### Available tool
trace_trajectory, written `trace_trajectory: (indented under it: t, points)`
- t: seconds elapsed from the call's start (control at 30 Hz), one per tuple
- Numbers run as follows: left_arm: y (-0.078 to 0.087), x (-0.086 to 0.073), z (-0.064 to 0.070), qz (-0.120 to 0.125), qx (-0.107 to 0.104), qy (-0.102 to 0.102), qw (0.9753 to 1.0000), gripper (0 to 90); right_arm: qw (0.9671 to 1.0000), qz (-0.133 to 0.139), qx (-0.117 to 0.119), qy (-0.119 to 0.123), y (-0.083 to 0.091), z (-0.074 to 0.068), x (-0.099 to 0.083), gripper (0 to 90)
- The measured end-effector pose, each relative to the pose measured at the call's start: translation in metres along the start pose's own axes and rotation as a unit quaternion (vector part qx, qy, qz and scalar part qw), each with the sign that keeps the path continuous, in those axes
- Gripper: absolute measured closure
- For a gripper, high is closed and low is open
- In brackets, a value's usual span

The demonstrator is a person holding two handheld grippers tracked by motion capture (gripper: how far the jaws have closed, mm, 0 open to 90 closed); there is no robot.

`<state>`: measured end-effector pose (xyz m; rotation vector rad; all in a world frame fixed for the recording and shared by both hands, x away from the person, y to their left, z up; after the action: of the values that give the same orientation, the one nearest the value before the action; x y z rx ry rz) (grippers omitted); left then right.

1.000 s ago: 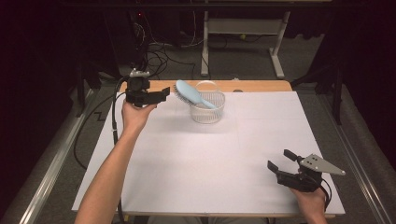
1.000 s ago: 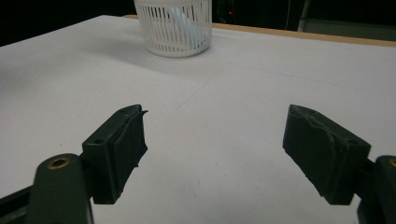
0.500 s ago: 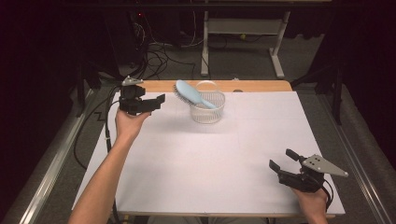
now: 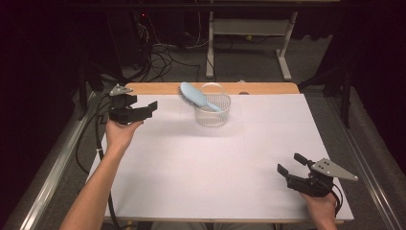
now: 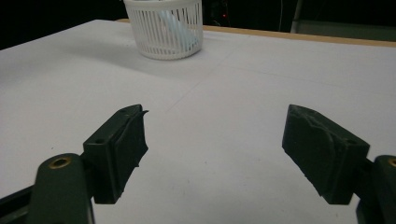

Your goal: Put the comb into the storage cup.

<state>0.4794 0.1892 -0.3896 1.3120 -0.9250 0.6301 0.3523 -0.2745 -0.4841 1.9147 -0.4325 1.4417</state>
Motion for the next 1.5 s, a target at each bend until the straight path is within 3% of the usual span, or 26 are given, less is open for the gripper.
trace_trajectory:
  t: [0.1, 0.3, 0.43, 0.57, 0.9, 1.07, 1.5]
  points:
    - [0.003, -0.002, -0.002, -0.004, 0.001, -0.004, 1.0, 16.6, 1.0, 0.006, -0.003, -0.002, 0.003, 0.002, 0.002, 21.9]
    - [0.012, -0.002, -0.002, 0.015, -0.006, -0.002, 0.9999, 16.5, 1.0, 0.009, -0.004, 0.001, 0.004, 0.001, 0.003, 21.9]
    - [0.014, -0.011, -0.004, 0.012, -0.002, -0.009, 0.9999, 16.6, 0.9999, 0.013, -0.003, 0.003, 0.006, 0.001, 0.004, 21.9]
    - [0.014, -0.019, -0.006, 0.01, -0.004, -0.001, 0.9999, 16.6, 0.9998, 0.018, -0.006, -0.002, 0.009, 0.004, 0.005, 22.0]
    - [0.028, -0.023, -0.006, 0.028, -0.007, -0.008, 0.9996, 16.6, 0.9998, 0.015, -0.011, 0.005, 0.009, 0.004, 0.005, 22.0]
    - [0.03, -0.029, -0.01, 0.023, -0.001, -0.013, 0.9996, 16.7, 0.9998, 0.015, -0.013, 0.002, 0.009, 0.004, 0.005, 22.1]
    - [0.033, -0.04, -0.025, 0.031, 0.002, 0.002, 0.9995, 16.7, 0.9996, 0.017, -0.023, -0.001, 0.013, 0.007, 0.005, 21.8]
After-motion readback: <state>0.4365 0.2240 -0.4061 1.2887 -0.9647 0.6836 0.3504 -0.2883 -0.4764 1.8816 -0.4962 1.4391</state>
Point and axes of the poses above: each handheld gripper's, and its own axes: y roughly backward along the jaws, x roughly out of its top, z roughly to its right, the point moved 9 cm from there along -y, roughly forward along the jaws, and after that the axes turned 15 degrees about x, right-handed, at the moved point
